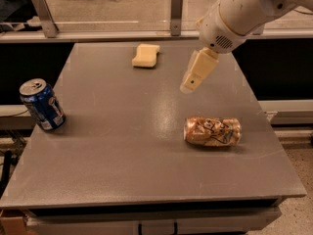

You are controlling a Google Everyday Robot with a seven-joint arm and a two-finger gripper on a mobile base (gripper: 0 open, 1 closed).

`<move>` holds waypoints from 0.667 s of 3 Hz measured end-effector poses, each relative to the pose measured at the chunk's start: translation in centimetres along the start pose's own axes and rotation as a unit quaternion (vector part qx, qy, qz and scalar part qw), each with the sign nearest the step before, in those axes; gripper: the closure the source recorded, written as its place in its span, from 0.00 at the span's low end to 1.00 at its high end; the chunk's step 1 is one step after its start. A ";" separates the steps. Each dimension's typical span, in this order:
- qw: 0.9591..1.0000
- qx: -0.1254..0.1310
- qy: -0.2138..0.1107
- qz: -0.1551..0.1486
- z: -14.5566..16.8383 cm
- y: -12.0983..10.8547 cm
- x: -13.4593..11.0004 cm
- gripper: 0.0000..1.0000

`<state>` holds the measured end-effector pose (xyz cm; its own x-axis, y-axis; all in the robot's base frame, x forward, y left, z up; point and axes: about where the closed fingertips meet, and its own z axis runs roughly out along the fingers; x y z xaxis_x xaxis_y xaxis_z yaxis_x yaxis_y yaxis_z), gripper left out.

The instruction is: Move sponge near orange can

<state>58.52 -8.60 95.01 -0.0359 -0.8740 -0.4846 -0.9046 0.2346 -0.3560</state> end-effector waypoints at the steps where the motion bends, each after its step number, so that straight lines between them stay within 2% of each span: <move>1: 1.000 0.000 0.000 0.000 0.0 0.0 0.0 0.00; 2: 1.000 0.001 -0.011 -0.003 0.3 -0.2 -0.5 0.00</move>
Offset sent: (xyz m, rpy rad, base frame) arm 0.0079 0.0101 0.0016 0.0420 -0.0188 0.0212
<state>58.79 -8.04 95.11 -0.0219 -0.8657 -0.5000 -0.9040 0.2307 -0.3598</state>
